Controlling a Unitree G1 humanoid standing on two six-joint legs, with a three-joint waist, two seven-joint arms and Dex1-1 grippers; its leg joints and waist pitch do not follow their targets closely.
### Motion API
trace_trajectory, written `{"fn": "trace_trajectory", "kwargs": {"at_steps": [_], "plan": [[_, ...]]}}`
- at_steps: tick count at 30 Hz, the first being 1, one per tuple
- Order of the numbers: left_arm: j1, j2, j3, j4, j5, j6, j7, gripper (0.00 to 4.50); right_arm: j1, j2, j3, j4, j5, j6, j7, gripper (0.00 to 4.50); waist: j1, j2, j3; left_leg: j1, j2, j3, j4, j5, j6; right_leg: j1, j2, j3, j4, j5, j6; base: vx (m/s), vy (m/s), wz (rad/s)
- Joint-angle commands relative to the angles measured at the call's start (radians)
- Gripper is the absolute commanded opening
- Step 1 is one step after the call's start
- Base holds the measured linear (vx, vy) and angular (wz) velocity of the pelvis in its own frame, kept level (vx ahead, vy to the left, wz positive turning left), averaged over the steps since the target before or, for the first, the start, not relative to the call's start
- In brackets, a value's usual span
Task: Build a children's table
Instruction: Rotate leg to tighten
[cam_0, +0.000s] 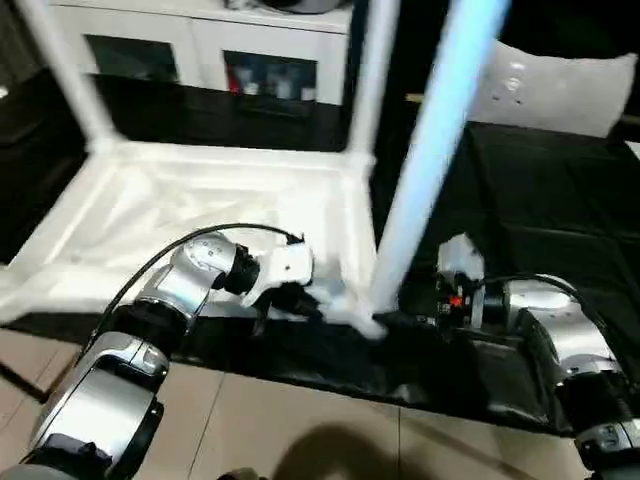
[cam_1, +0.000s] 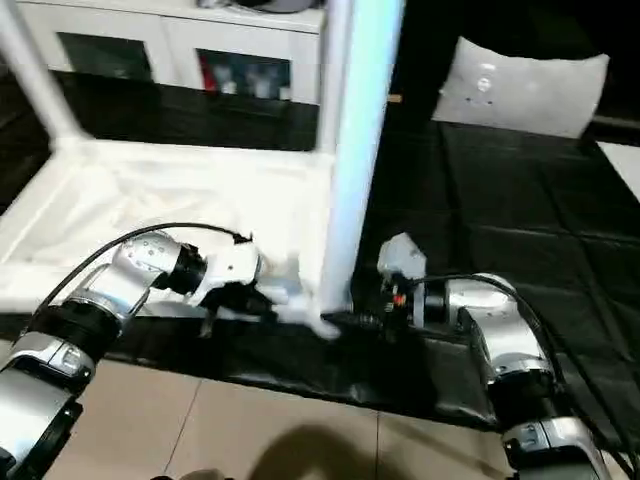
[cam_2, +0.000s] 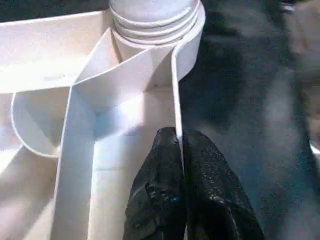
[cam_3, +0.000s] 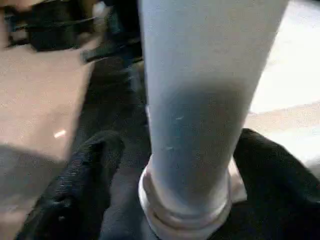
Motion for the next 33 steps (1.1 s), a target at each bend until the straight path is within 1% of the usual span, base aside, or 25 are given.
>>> {"fn": "trace_trajectory", "kwargs": {"at_steps": [1,2,3,6,8,10,11,12,15,19,25,28,29,30,31,32,33], "plan": [[-0.008,0.002,-0.056,-0.018,0.018,-0.041,-0.072,0.0,-0.016,-0.015,0.018,0.009,0.005,0.005,0.058,3.34,-0.002,-0.006,-0.077,0.008,0.073,-0.023,-0.066,-0.116,0.08,0.057,-0.095,0.064,-0.059,-0.203,-0.222,0.0,0.0,0.0],[-0.009,0.005,-0.062,-0.016,0.02,-0.054,-0.086,0.0,-0.02,-0.017,0.026,0.013,0.005,0.005,0.076,3.34,-0.002,-0.006,-0.076,0.007,0.073,-0.023,-0.066,-0.118,0.079,0.058,-0.094,0.064,-0.059,-0.205,-0.22,0.0,0.0,0.0],[-0.01,0.007,-0.067,-0.014,0.022,-0.067,-0.097,0.0,-0.022,-0.018,0.033,0.013,0.006,0.005,0.093,3.28,-0.001,-0.009,-0.076,0.007,0.072,-0.024,-0.066,-0.124,0.078,0.059,-0.095,0.063,-0.059,-0.215,-0.215,0.0,0.0,0.0],[-0.01,0.01,-0.073,-0.013,0.024,-0.082,-0.114,0.0,-0.025,-0.02,0.047,0.008,0.017,0.016,0.122,2.9,0.002,-0.011,-0.076,0.007,0.071,-0.023,-0.066,-0.119,0.074,0.059,-0.096,0.064,-0.061,-0.23,-0.205,0.0,0.0,0.0],[-0.011,0.009,-0.075,-0.01,0.023,-0.093,-0.132,0.0,-0.03,-0.016,0.052,0.013,0.02,-0.018,0.142,2.77,0.003,-0.011,-0.077,0.006,0.071,-0.024,-0.065,-0.112,0.074,0.059,-0.097,0.064,-0.06,-0.234,-0.199,0.0,0.0,0.0],[-0.015,0.01,-0.079,-0.003,0.028,-0.104,-0.141,0.0,-0.037,-0.013,0.056,0.024,0.021,-0.021,0.164,2.55,0.005,-0.01,-0.078,0.006,0.071,-0.024,-0.065,-0.106,0.074,0.057,-0.096,0.063,-0.059,-0.227,-0.2,0.0,0.0,0.0],[-0.018,0.011,-0.081,0.004,0.03,-0.109,-0.143,0.0,-0.041,-0.012,0.058,0.029,0.023,-0.012,0.179,2.46,0.009,-0.009,-0.078,0.008,0.072,-0.023,-0.065,-0.104,0.075,0.056,-0.096,0.064,-0.059,-0.222,-0.202,0.0,0.0,0.0],[-0.02,0.011,-0.081,0.007,0.031,-0.111,-0.144,0.0,-0.042,-0.012,0.059,0.03,0.025,-0.008,0.185,2.46,0.01,-0.01,-0.079,0.008,0.071,-0.022,-0.064,-0.104,0.076,0.057,-0.095,0.063,-0.058,-0.219,-0.204,0.0,0.0,0.0],[-0.027,0.009,-0.081,0.019,0.031,-0.118,-0.147,0.0,-0.046,-0.012,0.064,0.029,0.028,0.01,0.204,2.14,0.012,-0.01,-0.078,0.007,0.071,-0.023,-0.064,-0.101,0.075,0.057,-0.094,0.063,-0.058,-0.218,-0.203,0.0,0.0,0.0],[-0.03,0.008,-0.08,0.025,0.031,-0.121,-0.149,0.0,-0.048,-0.011,0.07,0.03,0.029,0.024,0.214,2.0,0.014,-0.012,-0.079,0.007,0.07,-0.023,-0.064,-0.097,0.072,0.058,-0.095,0.063,-0.057,-0.218,-0.198,0.0,0.0,0.0],[-0.031,0.009,-0.081,0.032,0.03,-0.126,-0.157,0.0,-0.047,-0.007,0.077,0.035,0.034,0.04,0.23,1.99,0.014,-0.011,-0.077,0.007,0.07,-0.023,-0.065,-0.1,0.072,0.058,-0.095,0.062,-0.058,-0.225,-0.196,0.0,0.0,0.0],[-0.025,0.001,-0.059,0.025,0.011,-0.075,-0.138,0.0,-0.028,0.004,0.068,-0.001,0.068,0.09,0.231,1.98,0.015,-0.011,-0.077,0.007,0.07,-0.024,-0.064,-0.096,0.074,0.058,-0.094,0.062,-0.057,-0.221,-0.197,0.0,0.0,0.0],[-0.025,-0.001,-0.051,0.02,0.018,-0.029,-0.098,0.0,-0.009,0.013,0.061,-0.037,0.09,0.137,0.208,1.98,0.016,-0.009,-0.078,0.008,0.071,-0.024,-0.064,-0.092,0.074,0.058,-0.095,0.063,-0.057,-0.214,-0.199,0.0,0.0,0.0],[-0.025,-0.002,-0.05,0.019,0.019,-0.025,-0.094,0.0,-0.007,0.014,0.06,-0.041,0.092,0.142,0.205,1.98,0.016,-0.01,-0.077,0.008,0.072,-0.024,-0.065,-0.089,0.074,0.059,-0.094,0.063,-0.056,-0.211,-0.199,0.0,0.0,0.0],[-0.027,-0.002,-0.05,0.014,0.035,0.003,-0.058,0.0,0.01,0.024,0.057,-0.064,0.096,0.157,0.177,1.98,0.017,-0.01,-0.077,0.007,0.071,-0.024,-0.065,-0.091,0.073,0.058,-0.095,0.063,-0.057,-0.216,-0.198,0.0,0.0,0.0],[-0.026,-0.011,-0.039,0.004,0.034,0.055,-0.021,0.0,0.023,0.041,0.049,-0.074,0.093,0.161,0.131,1.98,0.018,-0.009,-0.076,0.009,0.072,-0.024,-0.066,-0.1,0.067,0.056,-0.096,0.063,-0.06,-0.233,-0.193,0.0,0.0,0.0],[-0.026,-0.011,-0.039,0.004,0.034,0.055,-0.021,0.0,0.023,0.041,0.049,-0.074,0.093,0.161,0.131,1.98,0.018,-0.009,-0.076,0.009,0.072,-0.024,-0.066,-0.1,0.067,0.056,-0.096,0.063,-0.06,-0.233,-0.193,0.0,0.0,0.0]]}}
